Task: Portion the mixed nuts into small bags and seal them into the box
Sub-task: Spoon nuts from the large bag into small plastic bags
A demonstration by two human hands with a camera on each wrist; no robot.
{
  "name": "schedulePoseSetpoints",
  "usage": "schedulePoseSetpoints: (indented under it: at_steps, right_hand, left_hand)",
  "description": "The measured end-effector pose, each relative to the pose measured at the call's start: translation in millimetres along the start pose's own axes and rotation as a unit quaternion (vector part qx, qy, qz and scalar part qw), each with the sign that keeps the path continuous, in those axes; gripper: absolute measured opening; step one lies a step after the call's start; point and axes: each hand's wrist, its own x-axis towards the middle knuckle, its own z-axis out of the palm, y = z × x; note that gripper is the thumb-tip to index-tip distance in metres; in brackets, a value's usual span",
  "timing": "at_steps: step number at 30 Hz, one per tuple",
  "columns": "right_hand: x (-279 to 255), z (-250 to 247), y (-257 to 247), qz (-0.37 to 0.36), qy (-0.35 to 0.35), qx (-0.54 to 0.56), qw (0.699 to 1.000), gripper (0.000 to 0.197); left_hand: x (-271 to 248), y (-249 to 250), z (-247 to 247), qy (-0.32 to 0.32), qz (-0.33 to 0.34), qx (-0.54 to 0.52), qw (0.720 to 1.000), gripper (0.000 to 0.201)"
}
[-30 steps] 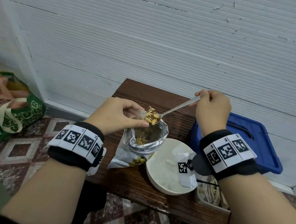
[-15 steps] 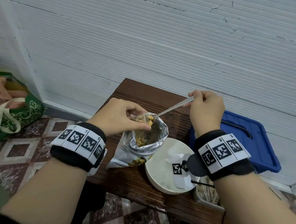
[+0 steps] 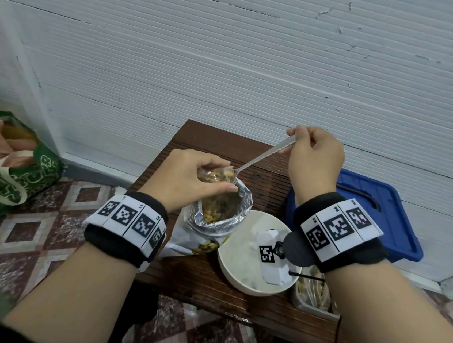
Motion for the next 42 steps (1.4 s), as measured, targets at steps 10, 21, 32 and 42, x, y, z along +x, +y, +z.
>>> schedulePoseSetpoints:
  at_steps: [10, 21, 32, 42]
  right_hand:
    - [-3.2, 3.6, -3.6, -0.035, 0.002, 0.044, 0.998, 0.024]
    - [-9.3, 3.2, -8.9, -0.107, -0.013, 0.092, 0.99, 0.021]
    - [-1.9, -12.7, -16.3, -0.135, 0.097, 0.165, 0.972, 0.019]
    - [-35.9, 9.3, 26.1, -0.071, -0.013, -0.046, 0.996, 0.02]
  left_hand:
    - [0.8, 1.8, 2.7, 0.028, 0.03, -0.023, 0.999, 0.064]
    - [2.6, -5.2, 0.3, 0.036, 0.017, -0.052, 0.998, 0.049]
    - [5.3, -16.6, -16.3, 0.123, -0.093, -0.123, 0.98, 0.041]
    - [2.8, -13.5, -23.5, 0.148, -0.101, -0.18, 0.967, 0.039]
